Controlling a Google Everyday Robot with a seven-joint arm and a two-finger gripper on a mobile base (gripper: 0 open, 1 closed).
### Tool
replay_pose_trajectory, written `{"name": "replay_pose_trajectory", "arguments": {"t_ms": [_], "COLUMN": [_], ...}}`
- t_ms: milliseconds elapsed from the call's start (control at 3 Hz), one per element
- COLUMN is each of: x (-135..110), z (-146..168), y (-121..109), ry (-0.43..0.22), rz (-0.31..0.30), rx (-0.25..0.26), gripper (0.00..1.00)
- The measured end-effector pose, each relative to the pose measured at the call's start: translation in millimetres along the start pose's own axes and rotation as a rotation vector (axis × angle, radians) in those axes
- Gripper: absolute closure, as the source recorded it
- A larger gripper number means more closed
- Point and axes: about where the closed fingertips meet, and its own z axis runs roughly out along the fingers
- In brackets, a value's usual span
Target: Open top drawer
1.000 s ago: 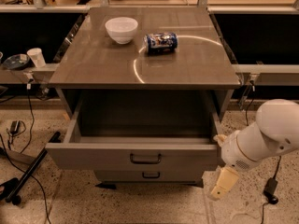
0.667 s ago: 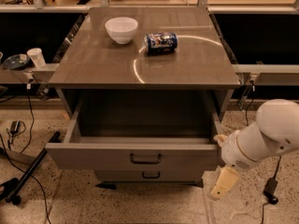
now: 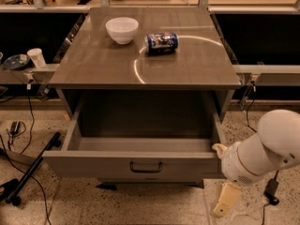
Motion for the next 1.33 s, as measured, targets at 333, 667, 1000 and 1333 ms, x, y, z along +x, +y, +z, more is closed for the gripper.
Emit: {"name": "replay_pose_trajectory", "arguments": {"t_ms": [333, 667, 1000, 1333], "x": [0.0, 0.9, 5.2, 1.4], "z": [0.0, 2.8, 1.0, -2.9], "y": [0.0, 4.5, 19.4, 17.0], "ry": [0.000, 0.000, 0.002, -0.006], "rz": [0.000, -0.008, -0.013, -0.015], "rx": [0.000, -0.016, -0.041, -0.039], "gripper": [0.00, 0.00, 0.00, 0.00]}}
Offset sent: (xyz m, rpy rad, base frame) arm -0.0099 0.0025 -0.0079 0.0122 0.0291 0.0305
